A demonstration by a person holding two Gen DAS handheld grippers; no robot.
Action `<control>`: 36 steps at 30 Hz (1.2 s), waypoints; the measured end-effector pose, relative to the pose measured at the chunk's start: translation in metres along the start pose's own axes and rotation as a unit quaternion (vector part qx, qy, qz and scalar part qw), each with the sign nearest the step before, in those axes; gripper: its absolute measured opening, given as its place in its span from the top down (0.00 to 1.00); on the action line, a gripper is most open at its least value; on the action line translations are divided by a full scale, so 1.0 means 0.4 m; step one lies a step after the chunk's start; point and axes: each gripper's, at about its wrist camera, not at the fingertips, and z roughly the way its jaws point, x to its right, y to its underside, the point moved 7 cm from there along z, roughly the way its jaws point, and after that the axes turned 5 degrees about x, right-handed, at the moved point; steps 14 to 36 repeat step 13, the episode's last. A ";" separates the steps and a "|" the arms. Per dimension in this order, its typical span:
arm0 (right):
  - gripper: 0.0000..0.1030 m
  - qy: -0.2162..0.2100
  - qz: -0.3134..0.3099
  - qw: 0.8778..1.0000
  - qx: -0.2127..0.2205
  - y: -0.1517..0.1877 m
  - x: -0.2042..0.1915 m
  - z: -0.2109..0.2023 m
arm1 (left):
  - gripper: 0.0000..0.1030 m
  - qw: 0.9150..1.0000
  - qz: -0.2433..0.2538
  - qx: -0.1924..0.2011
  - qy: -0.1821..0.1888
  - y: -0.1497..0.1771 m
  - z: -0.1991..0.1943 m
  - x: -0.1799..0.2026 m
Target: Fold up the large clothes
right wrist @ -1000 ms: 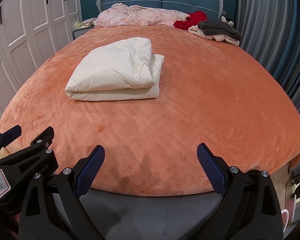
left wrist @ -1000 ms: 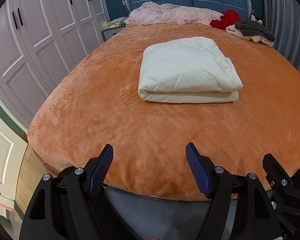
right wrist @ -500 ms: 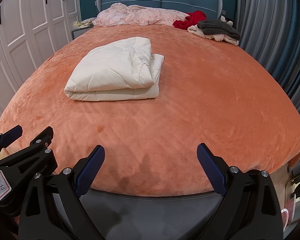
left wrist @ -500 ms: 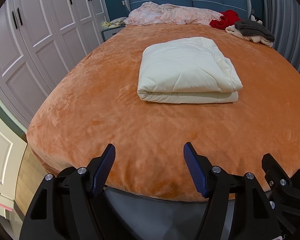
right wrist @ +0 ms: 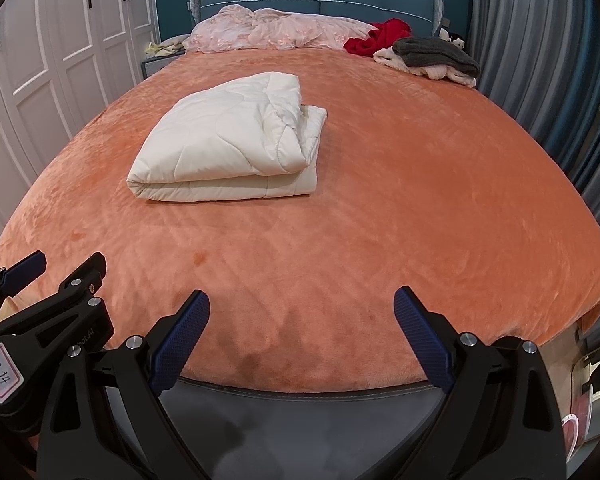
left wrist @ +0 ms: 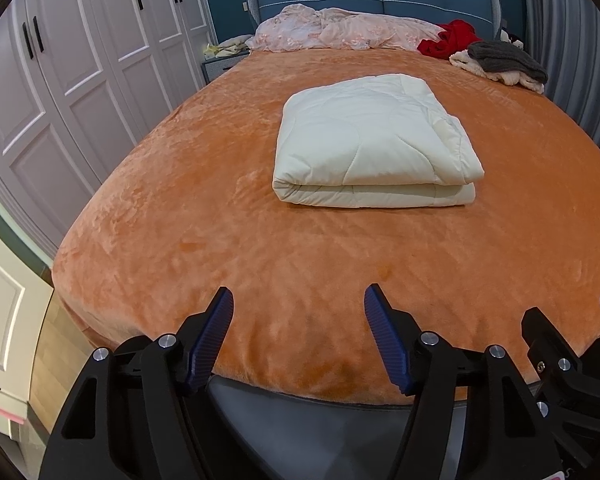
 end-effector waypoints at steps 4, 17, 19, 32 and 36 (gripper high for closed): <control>0.12 0.000 -0.001 1.000 0.000 -0.004 0.002 0.004 | 0.38 1.000 0.000 0.000 0.000 0.001 -0.001 0.003; 0.12 0.002 0.001 1.000 0.001 -0.003 0.011 0.005 | 0.38 1.000 -0.003 -0.001 -0.001 0.003 0.000 0.005; 0.12 0.002 0.001 1.000 0.001 -0.003 0.011 0.005 | 0.38 1.000 -0.003 -0.001 -0.001 0.003 0.000 0.005; 0.12 0.002 0.001 1.000 0.001 -0.003 0.011 0.005 | 0.38 1.000 -0.003 -0.001 -0.001 0.003 0.000 0.005; 0.12 0.002 0.001 1.000 0.001 -0.003 0.011 0.005 | 0.38 1.000 -0.003 -0.001 -0.001 0.003 0.000 0.005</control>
